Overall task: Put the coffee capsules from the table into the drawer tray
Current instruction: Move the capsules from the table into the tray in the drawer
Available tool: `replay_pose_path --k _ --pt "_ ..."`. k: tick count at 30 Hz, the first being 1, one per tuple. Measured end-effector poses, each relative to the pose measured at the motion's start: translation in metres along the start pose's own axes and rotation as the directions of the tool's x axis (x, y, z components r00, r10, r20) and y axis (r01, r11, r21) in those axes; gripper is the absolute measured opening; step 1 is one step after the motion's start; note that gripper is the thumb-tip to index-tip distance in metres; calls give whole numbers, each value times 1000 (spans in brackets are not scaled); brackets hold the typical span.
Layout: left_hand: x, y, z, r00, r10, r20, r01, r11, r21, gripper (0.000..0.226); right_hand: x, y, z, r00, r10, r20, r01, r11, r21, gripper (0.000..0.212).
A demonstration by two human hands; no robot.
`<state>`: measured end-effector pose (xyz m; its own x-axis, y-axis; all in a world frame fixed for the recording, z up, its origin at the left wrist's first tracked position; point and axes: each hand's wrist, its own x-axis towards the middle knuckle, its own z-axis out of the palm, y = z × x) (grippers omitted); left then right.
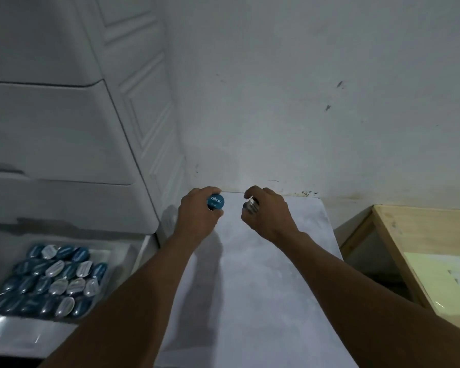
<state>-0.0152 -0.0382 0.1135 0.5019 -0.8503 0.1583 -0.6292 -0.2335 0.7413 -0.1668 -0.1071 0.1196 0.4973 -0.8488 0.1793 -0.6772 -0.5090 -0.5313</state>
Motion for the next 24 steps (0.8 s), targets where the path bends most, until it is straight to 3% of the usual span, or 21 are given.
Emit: replay_pose_path --k 8,12,15,24 --pt "-53 -31 -74 999 -3 -51 4 1000 24 40 -44 -73 28 992 -93 84 98 994 -48 41" --pt "-80 -71 -126 999 36 -8 -36 999 15 40 -70 -132 58 993 -99 68 104 992 -67 40" --pt "-95 -109 -168 993 108 37 -111 990 83 28 -89 -185 87 989 -120 91 125 991 -55 37" --pt "-95 -203 -245 997 35 69 -46 985 167 45 -95 -280 157 972 -155 175 170 983 -75 41"
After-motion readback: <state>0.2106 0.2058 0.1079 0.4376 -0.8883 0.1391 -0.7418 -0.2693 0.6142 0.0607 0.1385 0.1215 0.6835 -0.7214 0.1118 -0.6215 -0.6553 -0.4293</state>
